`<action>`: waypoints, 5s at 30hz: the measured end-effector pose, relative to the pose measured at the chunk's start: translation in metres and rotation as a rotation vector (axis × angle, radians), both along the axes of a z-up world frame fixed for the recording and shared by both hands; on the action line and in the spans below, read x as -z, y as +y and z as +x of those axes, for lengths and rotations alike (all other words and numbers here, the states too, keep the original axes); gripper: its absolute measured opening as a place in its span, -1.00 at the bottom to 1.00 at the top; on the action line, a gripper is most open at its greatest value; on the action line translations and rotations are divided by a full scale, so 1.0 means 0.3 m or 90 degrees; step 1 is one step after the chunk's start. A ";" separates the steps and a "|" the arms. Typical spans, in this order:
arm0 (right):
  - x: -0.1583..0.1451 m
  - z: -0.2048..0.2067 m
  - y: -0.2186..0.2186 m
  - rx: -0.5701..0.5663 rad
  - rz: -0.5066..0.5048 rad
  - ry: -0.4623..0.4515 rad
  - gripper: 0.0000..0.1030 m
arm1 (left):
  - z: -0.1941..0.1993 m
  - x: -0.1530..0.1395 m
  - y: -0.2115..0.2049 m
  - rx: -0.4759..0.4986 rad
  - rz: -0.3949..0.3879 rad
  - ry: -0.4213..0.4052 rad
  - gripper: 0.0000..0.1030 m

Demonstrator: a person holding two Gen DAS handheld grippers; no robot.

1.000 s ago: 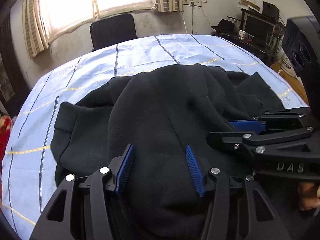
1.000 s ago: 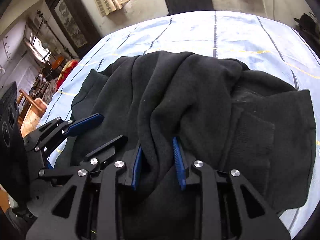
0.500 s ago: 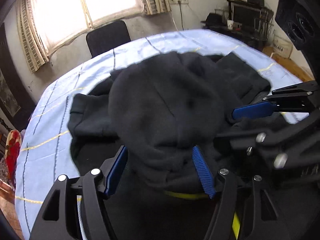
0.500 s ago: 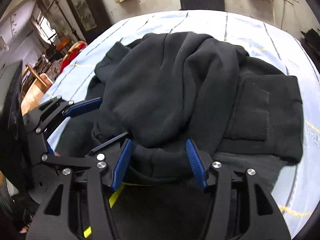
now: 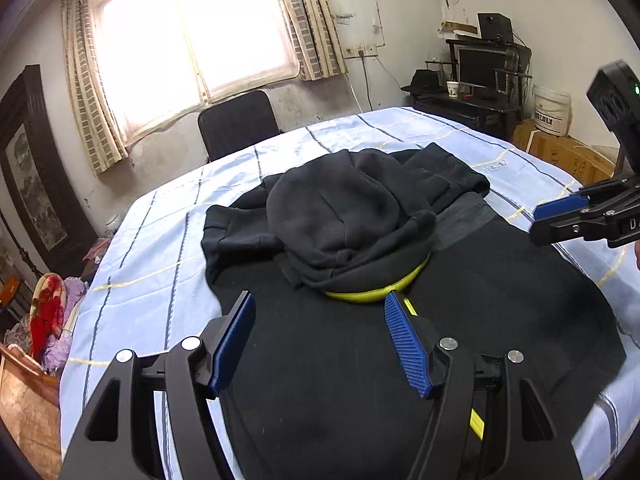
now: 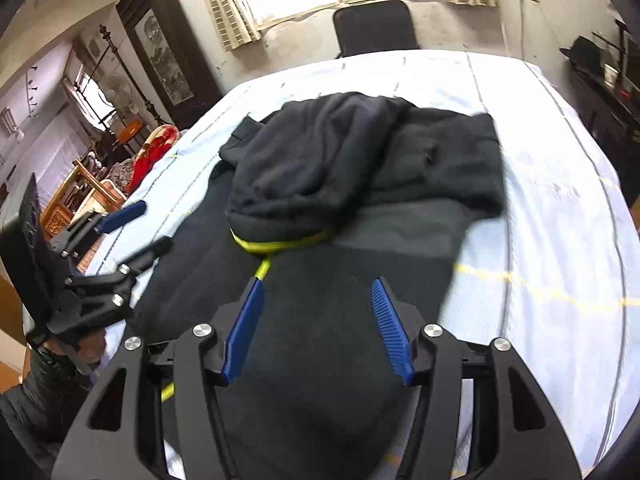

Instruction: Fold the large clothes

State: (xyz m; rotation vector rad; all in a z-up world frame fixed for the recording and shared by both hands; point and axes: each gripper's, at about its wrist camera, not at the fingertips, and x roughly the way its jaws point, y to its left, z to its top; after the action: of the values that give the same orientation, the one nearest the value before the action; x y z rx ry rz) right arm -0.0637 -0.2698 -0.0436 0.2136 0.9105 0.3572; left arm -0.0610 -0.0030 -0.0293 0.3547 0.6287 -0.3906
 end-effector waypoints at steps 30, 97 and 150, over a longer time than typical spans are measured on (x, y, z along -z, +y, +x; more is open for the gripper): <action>0.214 -0.251 -0.217 0.046 0.171 0.140 0.28 | -0.040 0.209 0.415 -0.027 -0.235 0.372 0.34; 0.053 0.523 -0.308 0.125 0.343 0.011 -0.75 | 0.753 -0.052 0.177 -0.154 -0.289 0.192 -0.73; 0.232 0.687 -0.272 0.120 0.198 -0.002 0.49 | 0.952 0.204 0.186 -0.107 -0.328 0.326 -0.49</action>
State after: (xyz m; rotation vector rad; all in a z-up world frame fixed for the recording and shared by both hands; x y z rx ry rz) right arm 0.1423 -0.3514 -0.1131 0.5806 0.8214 0.3227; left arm 0.2246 0.0528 -0.0906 -0.3019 1.0169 -0.4694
